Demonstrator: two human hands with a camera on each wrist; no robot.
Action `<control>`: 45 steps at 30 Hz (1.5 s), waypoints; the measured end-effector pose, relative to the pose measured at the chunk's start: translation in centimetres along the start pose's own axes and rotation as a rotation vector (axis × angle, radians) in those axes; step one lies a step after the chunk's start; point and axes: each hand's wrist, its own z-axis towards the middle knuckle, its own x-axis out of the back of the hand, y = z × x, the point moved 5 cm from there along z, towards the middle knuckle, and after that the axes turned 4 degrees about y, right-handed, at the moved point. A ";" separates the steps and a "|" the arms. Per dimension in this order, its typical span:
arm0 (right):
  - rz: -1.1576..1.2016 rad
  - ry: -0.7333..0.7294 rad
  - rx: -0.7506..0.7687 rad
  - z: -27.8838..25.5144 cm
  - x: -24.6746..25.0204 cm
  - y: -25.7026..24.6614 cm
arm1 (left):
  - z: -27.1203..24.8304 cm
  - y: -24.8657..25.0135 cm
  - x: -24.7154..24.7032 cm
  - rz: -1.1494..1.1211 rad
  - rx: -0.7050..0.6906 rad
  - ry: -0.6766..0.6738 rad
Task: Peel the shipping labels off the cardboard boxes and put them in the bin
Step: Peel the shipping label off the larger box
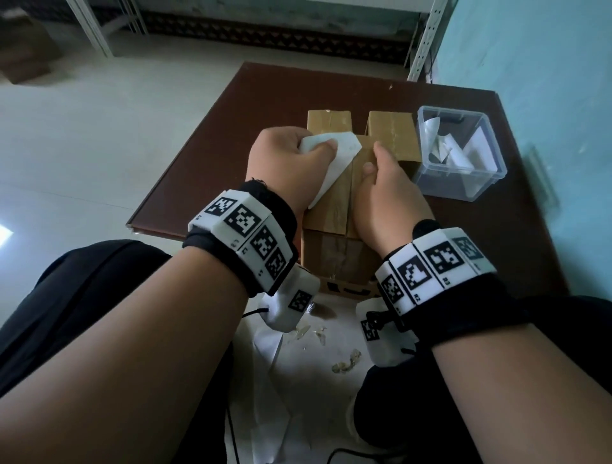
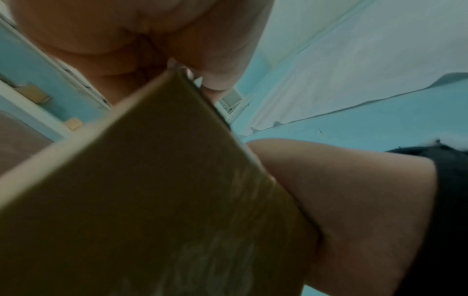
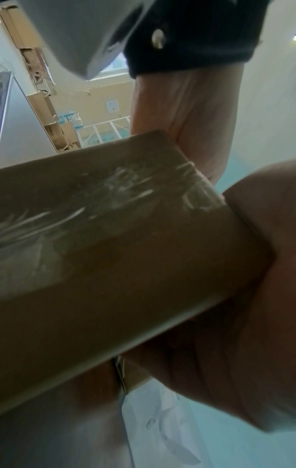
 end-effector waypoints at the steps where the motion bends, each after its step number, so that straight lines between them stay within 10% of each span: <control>1: -0.007 -0.003 -0.003 0.0 0.0 -0.1 | 0.0 -0.1 0.1 -0.015 0.021 -0.006; 29: -0.076 -0.033 -0.029 -2.1 0.2 -0.6 | -1.2 0.5 0.5 -0.127 0.288 -0.109; 45: -0.089 -0.005 -0.016 -3.4 0.5 0.4 | -2.0 0.1 1.4 -0.057 0.154 -0.171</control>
